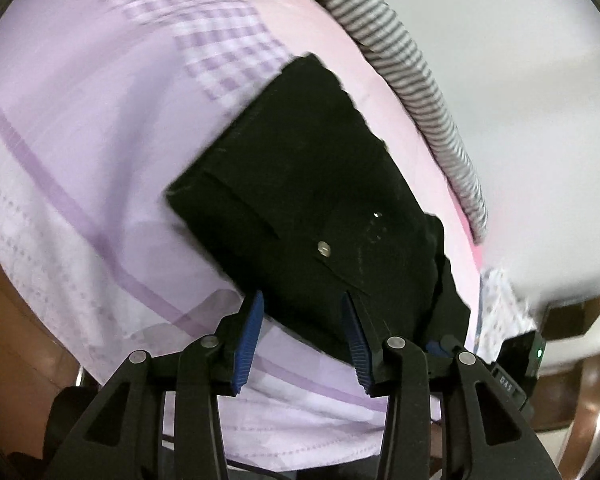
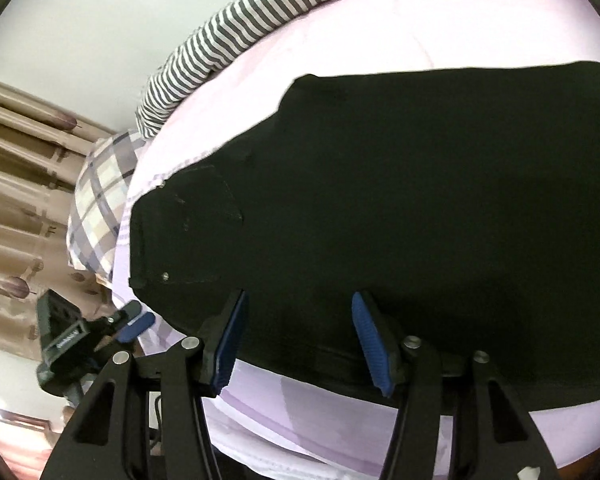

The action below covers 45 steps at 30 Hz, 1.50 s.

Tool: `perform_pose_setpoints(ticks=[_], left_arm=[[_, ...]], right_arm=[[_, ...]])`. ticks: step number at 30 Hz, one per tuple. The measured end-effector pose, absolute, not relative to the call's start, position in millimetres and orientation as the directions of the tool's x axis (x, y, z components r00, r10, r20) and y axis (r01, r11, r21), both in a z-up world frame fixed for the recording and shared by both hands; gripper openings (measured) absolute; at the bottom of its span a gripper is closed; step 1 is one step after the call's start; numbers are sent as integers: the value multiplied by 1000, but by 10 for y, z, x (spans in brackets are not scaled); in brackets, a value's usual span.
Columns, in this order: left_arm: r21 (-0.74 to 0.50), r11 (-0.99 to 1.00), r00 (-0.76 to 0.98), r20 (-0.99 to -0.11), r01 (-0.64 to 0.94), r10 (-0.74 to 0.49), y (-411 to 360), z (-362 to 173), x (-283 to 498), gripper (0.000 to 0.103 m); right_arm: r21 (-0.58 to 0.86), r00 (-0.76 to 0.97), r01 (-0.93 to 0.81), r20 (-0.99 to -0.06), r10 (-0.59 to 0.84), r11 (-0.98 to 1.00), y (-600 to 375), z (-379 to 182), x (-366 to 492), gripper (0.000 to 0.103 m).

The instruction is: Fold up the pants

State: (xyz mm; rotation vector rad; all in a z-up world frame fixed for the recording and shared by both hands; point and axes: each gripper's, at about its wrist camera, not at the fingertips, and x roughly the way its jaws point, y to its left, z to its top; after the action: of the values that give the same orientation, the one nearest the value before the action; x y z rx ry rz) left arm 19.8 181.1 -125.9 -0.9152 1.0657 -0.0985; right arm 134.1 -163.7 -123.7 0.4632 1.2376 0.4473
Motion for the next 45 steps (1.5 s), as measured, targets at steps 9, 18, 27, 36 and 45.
perform_pose_setpoints(ticks=[9, 18, 27, 36, 45], left_arm=[[-727, 541, 568, -678, -423, -467, 2190, -1502, 132, 43], [-772, 508, 613, -623, -381, -487, 2210, -1512, 192, 62], [-768, 538, 631, -616, -348, -471, 2083, -1466, 237, 69], [-822, 446, 673, -555, -354, -489, 2128, -1554, 256, 69], [-747, 492, 653, -649, -448, -391, 2129, -1542, 258, 24]], right_arm=[[566, 304, -70, -772, 558, 821, -1662, -1138, 1328, 53], [576, 308, -68, -765, 566, 815, -1665, -1140, 1328, 53], [584, 307, -62, -761, 572, 809, -1667, -1155, 1326, 53], [591, 315, -59, -754, 577, 805, -1684, -1186, 1327, 53], [582, 321, -49, -761, 564, 812, -1705, -1203, 1310, 53]])
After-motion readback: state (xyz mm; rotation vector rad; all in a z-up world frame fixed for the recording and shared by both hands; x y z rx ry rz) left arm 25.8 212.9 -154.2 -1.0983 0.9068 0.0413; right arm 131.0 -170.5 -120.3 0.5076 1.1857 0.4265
